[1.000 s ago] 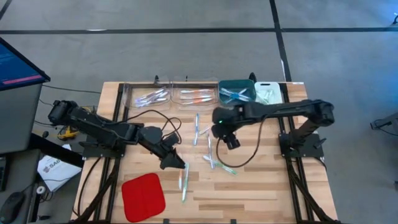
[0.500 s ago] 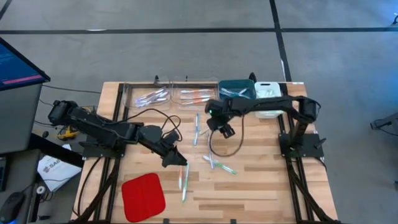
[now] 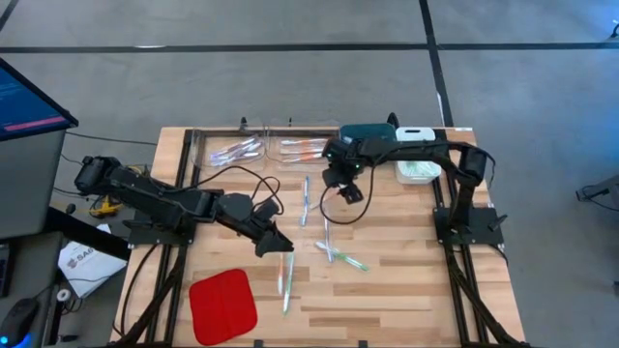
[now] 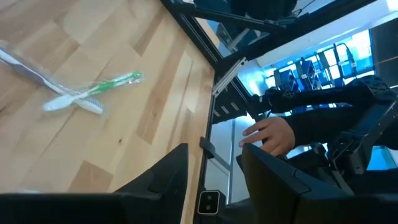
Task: Pick & Place Toothbrushes
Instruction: Put the orange toothbrush into the right transparent bin
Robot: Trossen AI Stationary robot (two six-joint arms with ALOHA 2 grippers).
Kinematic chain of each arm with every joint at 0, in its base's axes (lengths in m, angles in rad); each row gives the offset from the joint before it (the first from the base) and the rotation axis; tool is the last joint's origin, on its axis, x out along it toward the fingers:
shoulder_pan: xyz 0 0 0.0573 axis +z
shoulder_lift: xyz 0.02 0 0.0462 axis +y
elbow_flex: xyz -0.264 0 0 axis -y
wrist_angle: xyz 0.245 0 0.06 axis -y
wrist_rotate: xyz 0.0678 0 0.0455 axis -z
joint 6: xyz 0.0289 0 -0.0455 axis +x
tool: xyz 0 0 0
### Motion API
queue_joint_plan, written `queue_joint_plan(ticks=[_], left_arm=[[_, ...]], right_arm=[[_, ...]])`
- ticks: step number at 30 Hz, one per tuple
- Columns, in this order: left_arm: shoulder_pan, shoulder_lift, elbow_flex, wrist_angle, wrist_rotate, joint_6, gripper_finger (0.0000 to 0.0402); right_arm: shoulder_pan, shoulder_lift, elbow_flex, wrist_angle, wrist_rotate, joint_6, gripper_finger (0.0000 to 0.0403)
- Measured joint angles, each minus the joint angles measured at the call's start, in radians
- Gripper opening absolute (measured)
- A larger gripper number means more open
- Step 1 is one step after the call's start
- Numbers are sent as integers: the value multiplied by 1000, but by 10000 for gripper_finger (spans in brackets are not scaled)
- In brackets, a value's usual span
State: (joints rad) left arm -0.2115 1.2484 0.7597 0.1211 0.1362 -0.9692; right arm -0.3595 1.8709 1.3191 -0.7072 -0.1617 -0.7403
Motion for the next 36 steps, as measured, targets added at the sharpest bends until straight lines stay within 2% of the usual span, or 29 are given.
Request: queue_joint_plan(ticks=[8,12,19,36], left_arm=[[0,0,0,-1,0,7,145],[0,0,0,-1,-4,0,145],[5,0,0,1,-32,-6,145],[11,0,0,8,-40,-15,145]], right_arm=[[20,-2,-115,151,24,-65,250],[16,-2,-124,159,51,-66,250],[-14,17,-123,258,36,-34,250],[19,29,-122,195,38,57,250]])
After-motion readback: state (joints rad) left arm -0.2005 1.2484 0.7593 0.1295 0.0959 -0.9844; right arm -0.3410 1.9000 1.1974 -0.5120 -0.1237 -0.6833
